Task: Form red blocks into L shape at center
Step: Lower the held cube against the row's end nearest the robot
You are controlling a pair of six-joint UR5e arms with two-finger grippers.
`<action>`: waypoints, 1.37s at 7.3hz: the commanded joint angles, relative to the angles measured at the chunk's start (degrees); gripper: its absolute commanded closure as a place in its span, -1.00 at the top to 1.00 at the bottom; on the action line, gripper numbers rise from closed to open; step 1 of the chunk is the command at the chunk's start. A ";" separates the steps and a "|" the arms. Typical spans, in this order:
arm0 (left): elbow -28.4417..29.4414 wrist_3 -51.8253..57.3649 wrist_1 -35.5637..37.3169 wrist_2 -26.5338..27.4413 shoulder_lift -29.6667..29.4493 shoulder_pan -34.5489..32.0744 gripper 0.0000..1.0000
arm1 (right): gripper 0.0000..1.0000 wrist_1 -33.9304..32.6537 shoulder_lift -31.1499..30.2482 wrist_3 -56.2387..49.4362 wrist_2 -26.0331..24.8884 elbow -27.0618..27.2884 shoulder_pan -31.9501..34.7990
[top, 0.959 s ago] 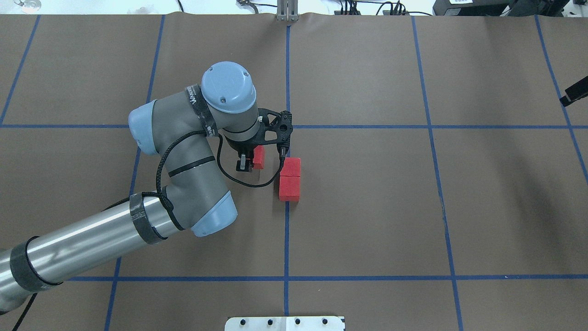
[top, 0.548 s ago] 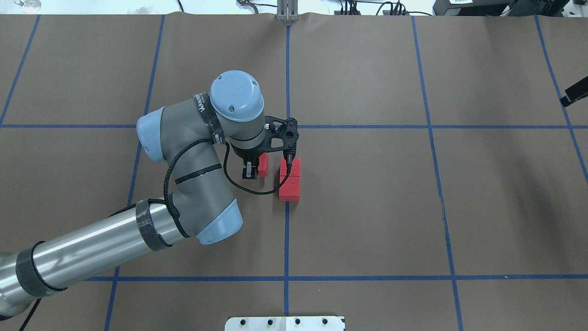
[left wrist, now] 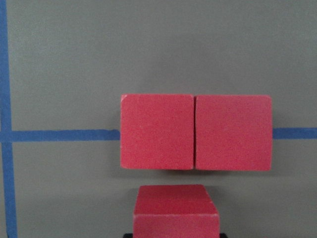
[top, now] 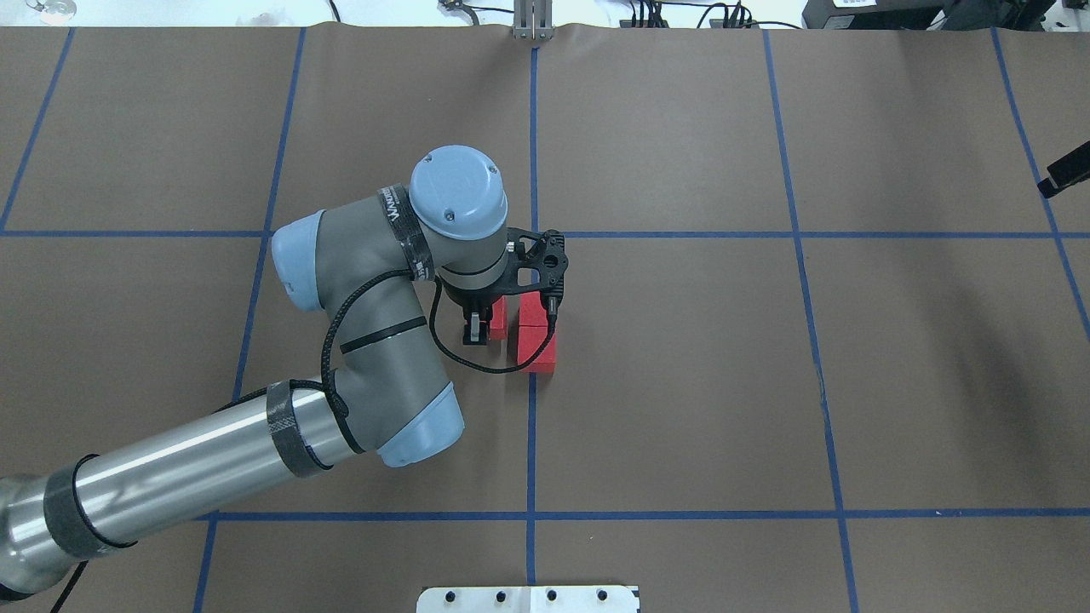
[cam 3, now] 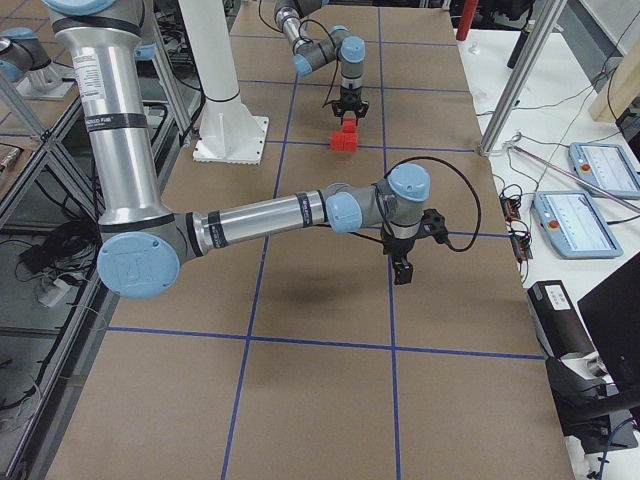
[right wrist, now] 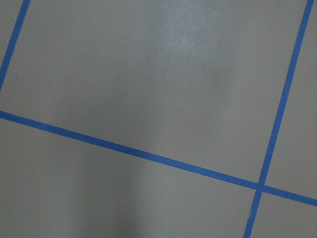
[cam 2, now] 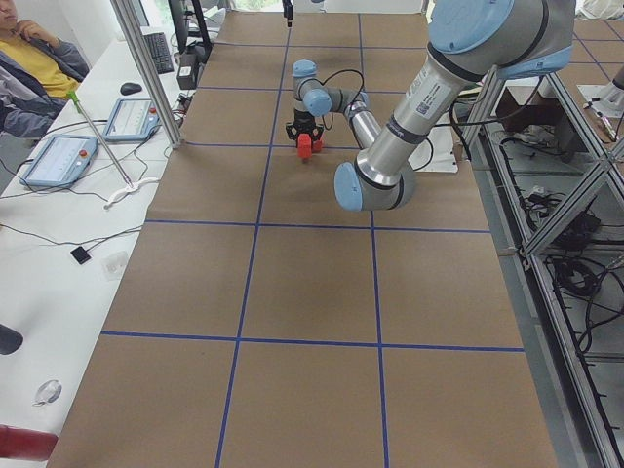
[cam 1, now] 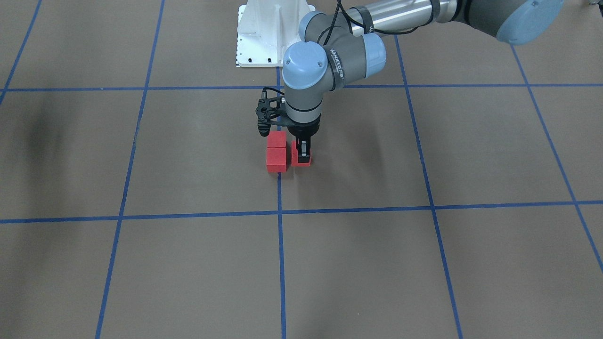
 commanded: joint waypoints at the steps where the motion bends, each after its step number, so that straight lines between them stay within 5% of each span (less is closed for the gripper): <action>1: 1.70 0.06 0.01 0.04 -1.18 0.02 -0.72 | 1.00 0.00 0.00 0.00 0.00 0.00 0.00; 10: 3.10 0.23 -0.08 -0.05 -1.80 0.02 -0.48 | 1.00 0.00 -0.09 0.00 0.00 0.00 0.00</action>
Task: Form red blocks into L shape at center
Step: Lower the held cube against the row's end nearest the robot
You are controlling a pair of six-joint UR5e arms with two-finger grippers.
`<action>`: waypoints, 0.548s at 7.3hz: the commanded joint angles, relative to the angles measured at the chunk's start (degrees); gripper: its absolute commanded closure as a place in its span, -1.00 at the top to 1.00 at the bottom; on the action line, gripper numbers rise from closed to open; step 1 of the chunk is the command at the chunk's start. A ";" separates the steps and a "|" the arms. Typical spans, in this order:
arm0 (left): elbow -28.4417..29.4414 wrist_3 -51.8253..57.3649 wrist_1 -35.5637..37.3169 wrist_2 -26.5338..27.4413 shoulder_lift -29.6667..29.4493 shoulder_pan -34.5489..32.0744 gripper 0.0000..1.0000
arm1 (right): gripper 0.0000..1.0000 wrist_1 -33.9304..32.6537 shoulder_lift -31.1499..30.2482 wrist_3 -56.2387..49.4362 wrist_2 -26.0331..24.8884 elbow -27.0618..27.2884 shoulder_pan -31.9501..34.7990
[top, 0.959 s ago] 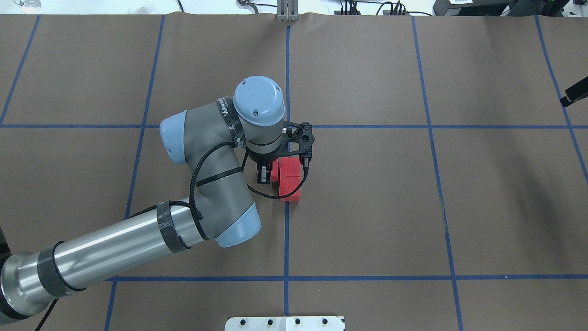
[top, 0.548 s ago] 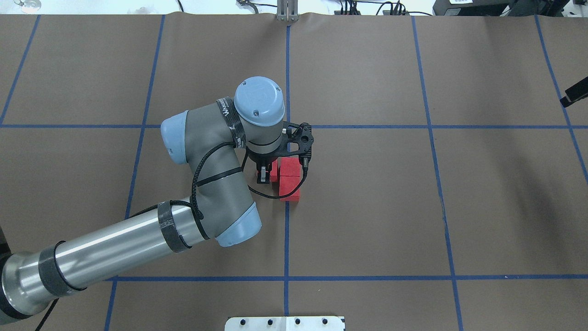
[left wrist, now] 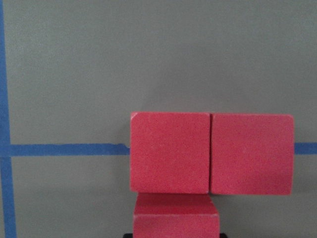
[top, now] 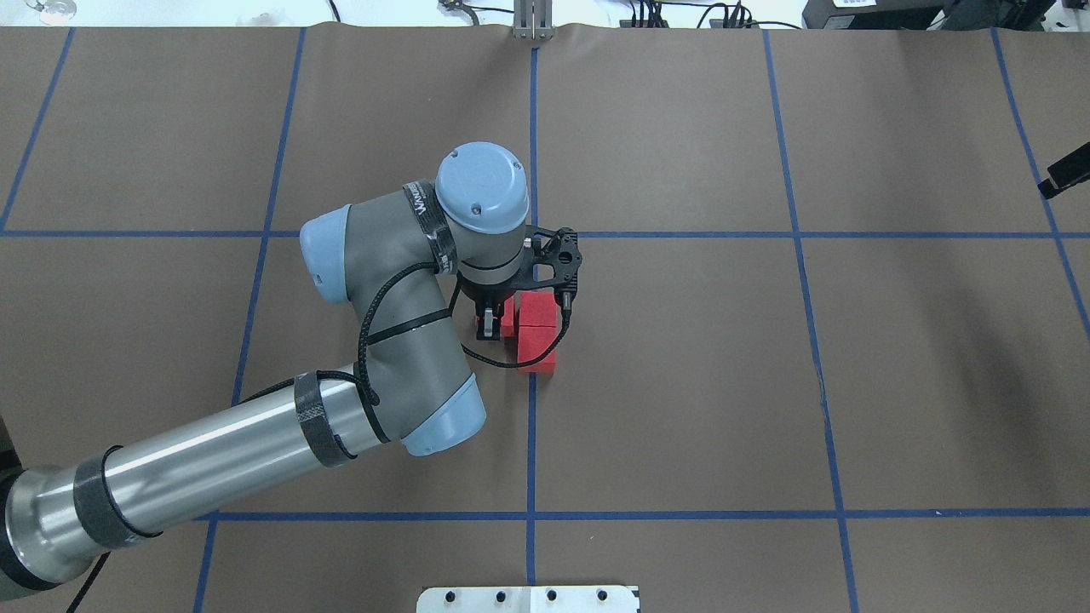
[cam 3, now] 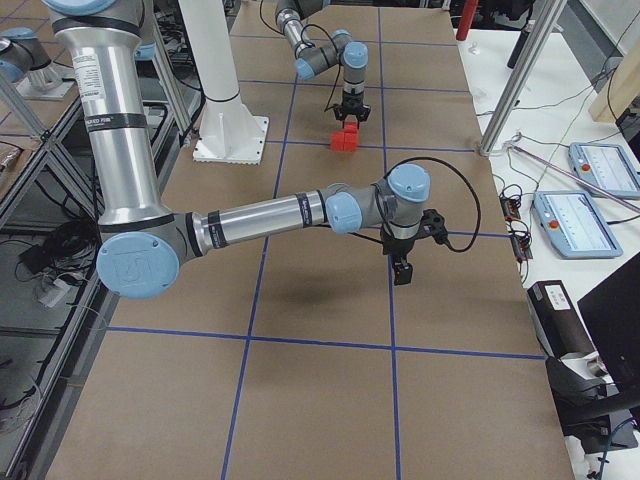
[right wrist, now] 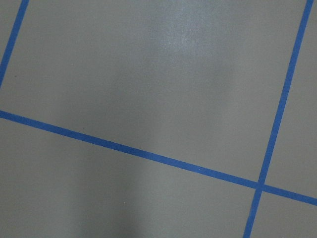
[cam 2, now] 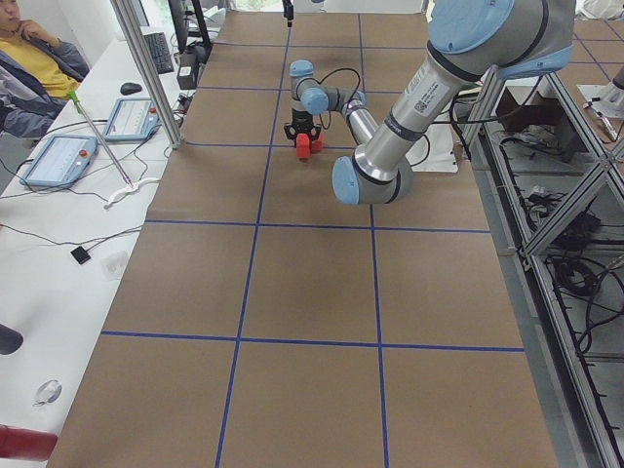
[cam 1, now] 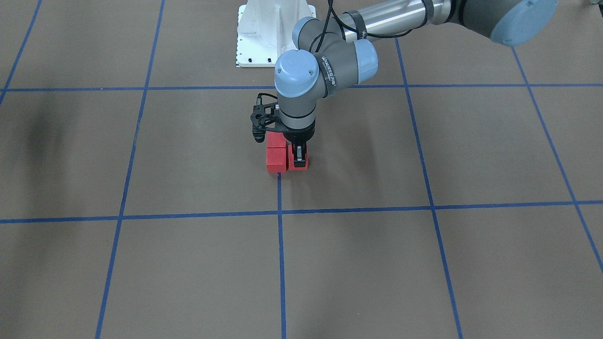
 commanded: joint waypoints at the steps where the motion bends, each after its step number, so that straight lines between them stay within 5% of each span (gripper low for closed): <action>1: 0.46 -0.01 -0.01 0.00 -0.18 0.00 -0.44 | 1.00 0.00 0.00 0.00 0.00 0.00 0.00; 4: 0.46 -0.01 -0.10 0.00 -0.26 0.00 -0.30 | 1.00 0.00 0.00 0.00 0.00 0.00 0.00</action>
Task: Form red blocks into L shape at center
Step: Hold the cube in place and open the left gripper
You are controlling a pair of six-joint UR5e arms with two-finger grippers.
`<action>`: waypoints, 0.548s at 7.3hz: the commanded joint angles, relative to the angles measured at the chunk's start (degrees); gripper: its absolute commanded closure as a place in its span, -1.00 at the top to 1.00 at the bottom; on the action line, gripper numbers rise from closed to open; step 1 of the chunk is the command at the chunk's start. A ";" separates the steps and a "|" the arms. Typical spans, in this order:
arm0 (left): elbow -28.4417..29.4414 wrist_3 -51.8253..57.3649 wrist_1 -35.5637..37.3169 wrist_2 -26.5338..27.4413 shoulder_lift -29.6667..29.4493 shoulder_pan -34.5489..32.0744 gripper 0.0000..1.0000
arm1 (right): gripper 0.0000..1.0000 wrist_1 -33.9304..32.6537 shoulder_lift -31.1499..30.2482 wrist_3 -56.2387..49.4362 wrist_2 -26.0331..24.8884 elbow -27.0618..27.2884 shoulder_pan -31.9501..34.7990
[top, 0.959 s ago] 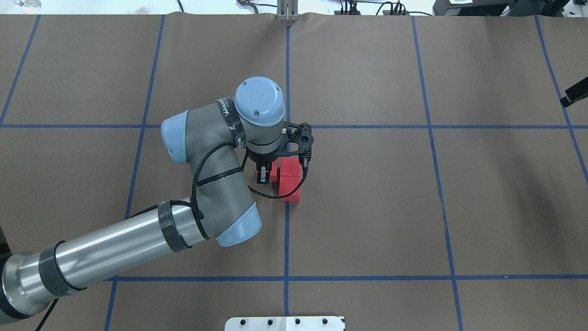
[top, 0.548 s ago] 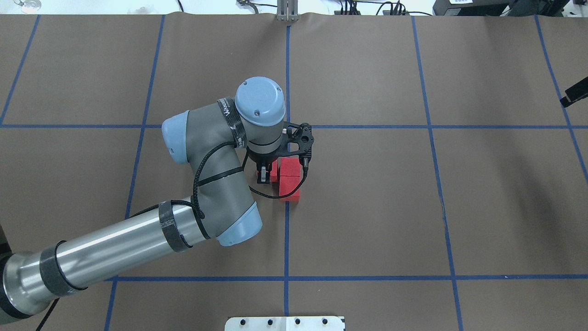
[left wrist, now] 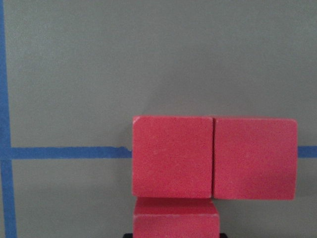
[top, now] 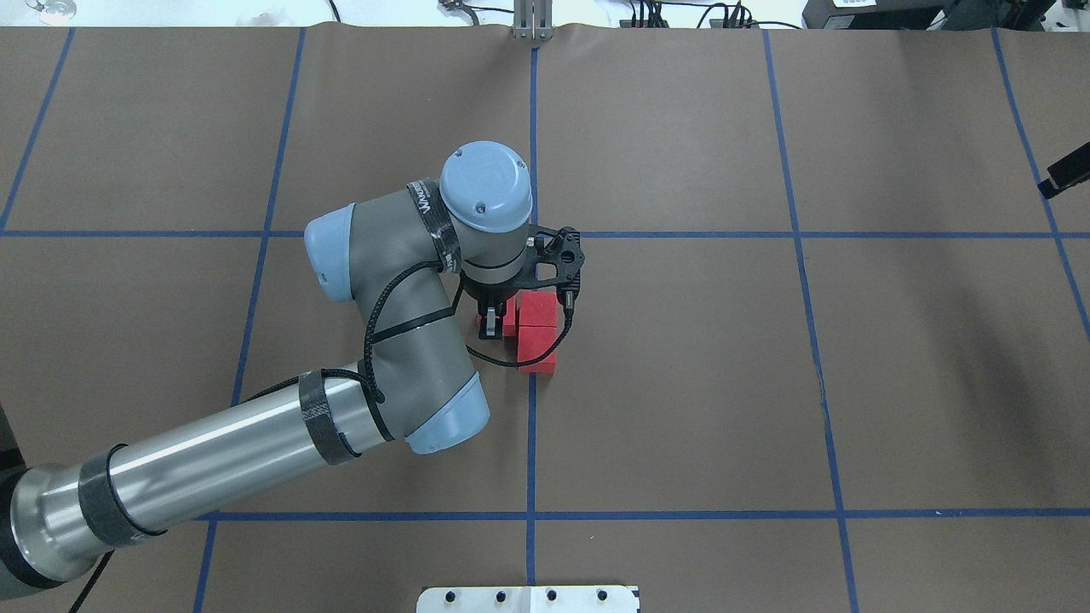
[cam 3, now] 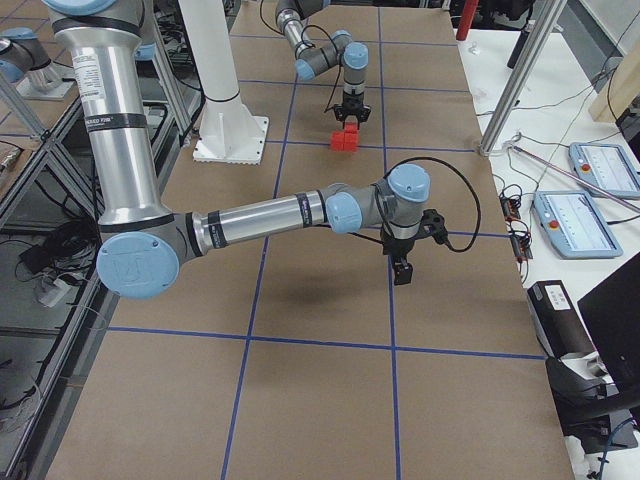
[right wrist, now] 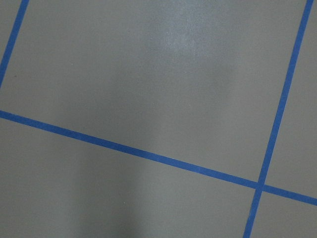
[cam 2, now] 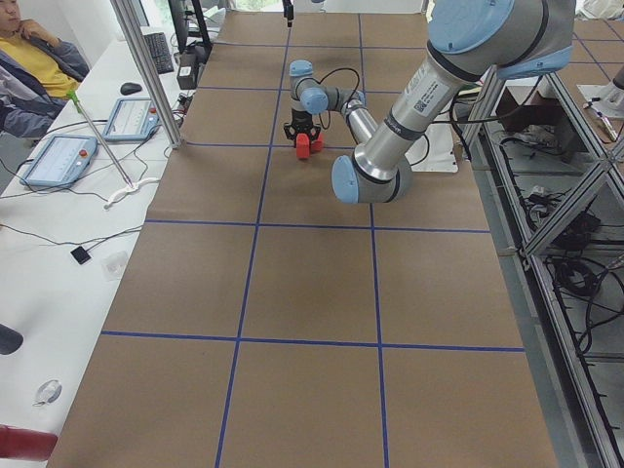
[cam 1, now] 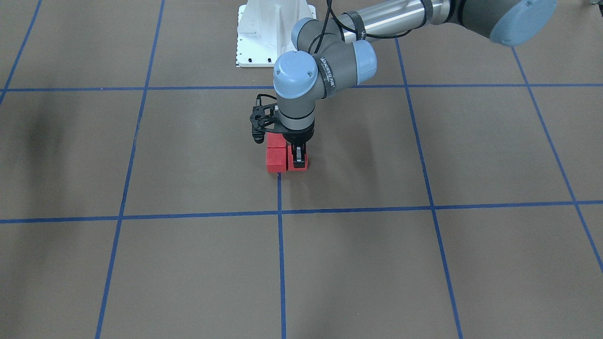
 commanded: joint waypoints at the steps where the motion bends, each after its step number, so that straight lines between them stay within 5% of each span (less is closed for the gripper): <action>1: 0.02 0.09 -0.03 0.00 -0.05 0.00 -0.26 | 1.00 0.00 0.00 0.00 0.00 0.00 0.00; 4: 0.11 0.35 -0.03 0.00 0.04 0.00 -0.14 | 1.00 0.00 0.00 0.00 0.00 0.00 0.00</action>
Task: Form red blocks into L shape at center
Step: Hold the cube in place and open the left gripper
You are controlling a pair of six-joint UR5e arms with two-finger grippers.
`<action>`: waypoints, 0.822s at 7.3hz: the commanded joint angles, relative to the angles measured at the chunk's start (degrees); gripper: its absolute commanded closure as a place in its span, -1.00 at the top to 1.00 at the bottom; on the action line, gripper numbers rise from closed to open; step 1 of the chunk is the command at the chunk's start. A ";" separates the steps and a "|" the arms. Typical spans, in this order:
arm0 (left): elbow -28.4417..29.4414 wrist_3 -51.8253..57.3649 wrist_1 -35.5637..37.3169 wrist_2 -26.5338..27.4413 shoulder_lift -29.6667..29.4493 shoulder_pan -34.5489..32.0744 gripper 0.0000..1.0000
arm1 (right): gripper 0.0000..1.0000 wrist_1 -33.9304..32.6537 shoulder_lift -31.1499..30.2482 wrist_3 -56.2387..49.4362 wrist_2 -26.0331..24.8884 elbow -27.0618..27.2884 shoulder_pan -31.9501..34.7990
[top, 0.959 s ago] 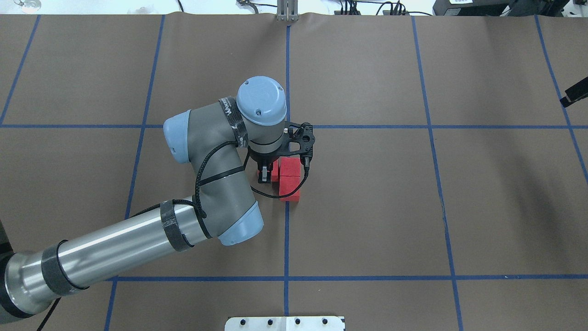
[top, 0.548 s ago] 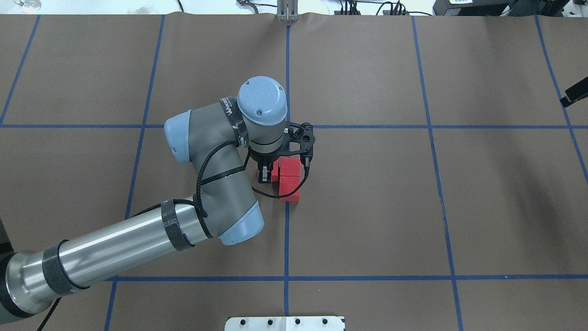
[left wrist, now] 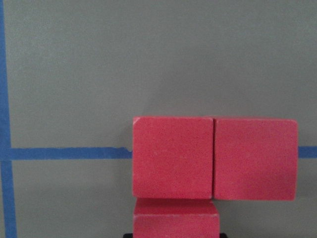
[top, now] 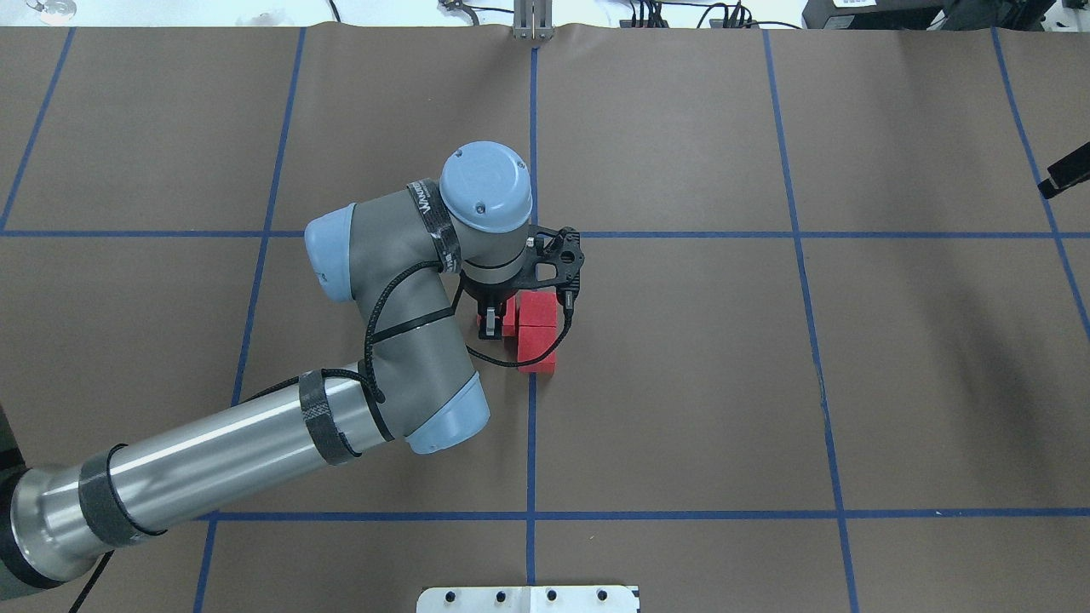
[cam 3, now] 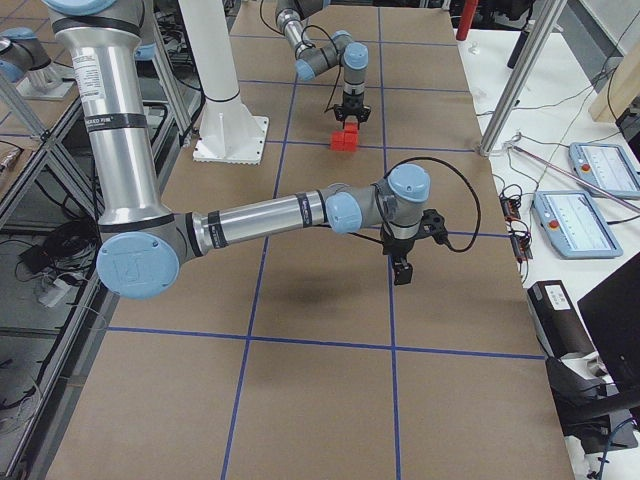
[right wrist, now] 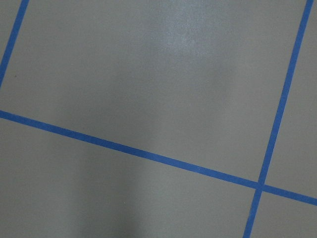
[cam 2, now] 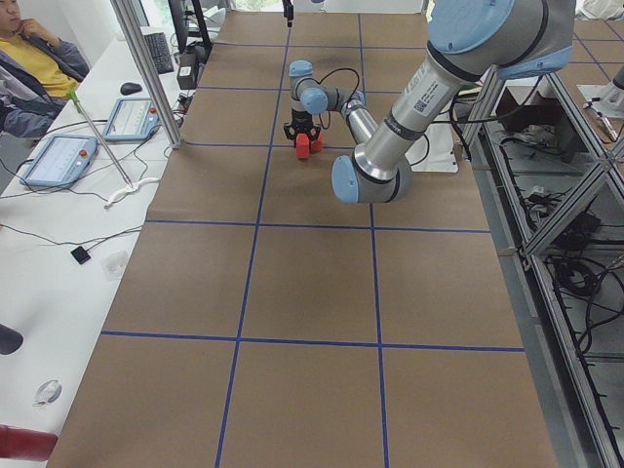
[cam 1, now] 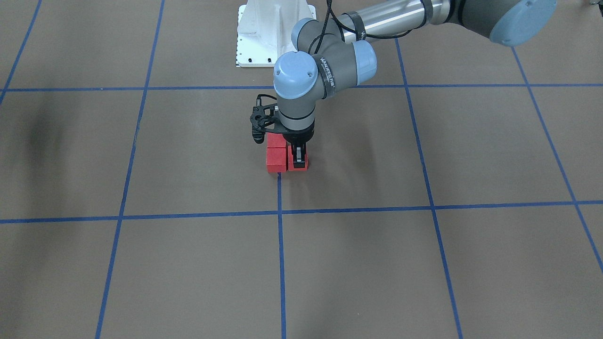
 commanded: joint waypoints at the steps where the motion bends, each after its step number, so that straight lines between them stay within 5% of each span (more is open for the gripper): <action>1: 0.02 0.11 0.00 0.00 -0.07 0.00 -0.12 | 1.00 0.00 0.00 0.00 0.00 0.00 0.00; 6: 0.02 0.11 0.00 0.00 -0.16 0.26 0.02 | 1.00 0.00 -0.09 0.00 0.00 0.00 0.00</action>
